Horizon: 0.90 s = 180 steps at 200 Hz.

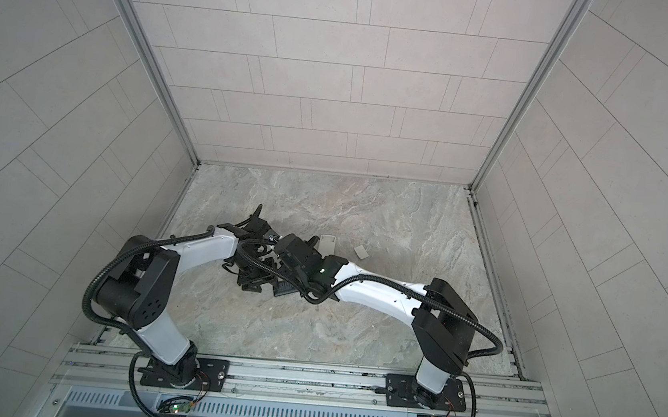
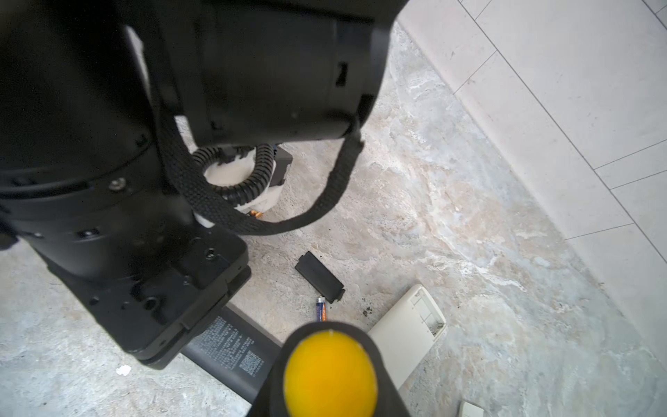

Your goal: Unload the batteries from the remote control

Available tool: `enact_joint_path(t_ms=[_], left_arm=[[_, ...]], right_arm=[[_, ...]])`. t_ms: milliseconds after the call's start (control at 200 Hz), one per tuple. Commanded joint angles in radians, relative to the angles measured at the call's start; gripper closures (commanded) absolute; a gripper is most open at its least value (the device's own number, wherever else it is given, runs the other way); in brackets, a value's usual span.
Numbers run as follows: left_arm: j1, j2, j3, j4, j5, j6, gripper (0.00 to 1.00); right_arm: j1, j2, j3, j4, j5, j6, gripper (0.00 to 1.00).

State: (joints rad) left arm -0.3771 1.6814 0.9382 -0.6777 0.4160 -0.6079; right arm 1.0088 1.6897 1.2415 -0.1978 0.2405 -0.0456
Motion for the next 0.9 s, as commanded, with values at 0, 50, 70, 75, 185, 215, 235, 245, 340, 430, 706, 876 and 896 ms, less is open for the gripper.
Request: enact_joint_path(t_ms=[0, 50, 70, 75, 185, 215, 235, 245, 340, 430, 706, 876, 896], left_arm=[[-0.005, 0.071, -0.054, 0.036, -0.01, -0.004, 0.38], [-0.005, 0.074, -0.055, 0.037, -0.008, -0.004, 0.39], [-0.005, 0.074, -0.054, 0.038, -0.008, -0.004, 0.39], [-0.005, 0.073, -0.053, 0.038, -0.008, -0.004, 0.39], [-0.005, 0.073, -0.054, 0.037, -0.009, -0.004, 0.39], [-0.003, 0.074, -0.054, 0.039, -0.009, -0.004, 0.39], [-0.003, 0.071, -0.055, 0.038, -0.009, -0.003, 0.39], [-0.003, 0.072, -0.056, 0.038, -0.009, -0.004, 0.39], [-0.002, 0.075, -0.055, 0.038, -0.009, -0.003, 0.39], [-0.003, 0.077, -0.055, 0.038, -0.007, -0.003, 0.39], [-0.003, 0.08, -0.056, 0.04, -0.008, -0.003, 0.4], [-0.003, 0.083, -0.056, 0.04, -0.009, -0.006, 0.4], [-0.003, 0.082, -0.055, 0.04, -0.009, -0.005, 0.4]], right_arm=[[0.005, -0.015, 0.004, 0.032, 0.01, -0.003, 1.0], [0.004, -0.019, 0.002, 0.04, -0.012, 0.013, 1.0], [0.002, -0.019, 0.001, 0.043, -0.024, 0.023, 1.0], [0.001, -0.018, 0.001, 0.043, -0.027, 0.024, 1.0], [-0.018, -0.026, -0.015, 0.07, -0.079, 0.071, 1.0], [-0.027, -0.032, -0.023, 0.084, -0.098, 0.09, 1.0], [-0.034, -0.037, -0.029, 0.092, -0.107, 0.1, 1.0], [-0.037, -0.038, -0.032, 0.094, -0.112, 0.103, 1.0], [-0.054, -0.039, -0.034, 0.09, -0.124, 0.117, 1.0], [-0.068, -0.039, -0.052, 0.105, -0.137, 0.137, 1.0], [-0.091, -0.05, -0.105, 0.149, -0.138, 0.162, 1.0], [-0.111, -0.078, -0.135, 0.16, -0.142, 0.205, 1.0], [-0.114, -0.081, -0.137, 0.159, -0.141, 0.213, 1.0]])
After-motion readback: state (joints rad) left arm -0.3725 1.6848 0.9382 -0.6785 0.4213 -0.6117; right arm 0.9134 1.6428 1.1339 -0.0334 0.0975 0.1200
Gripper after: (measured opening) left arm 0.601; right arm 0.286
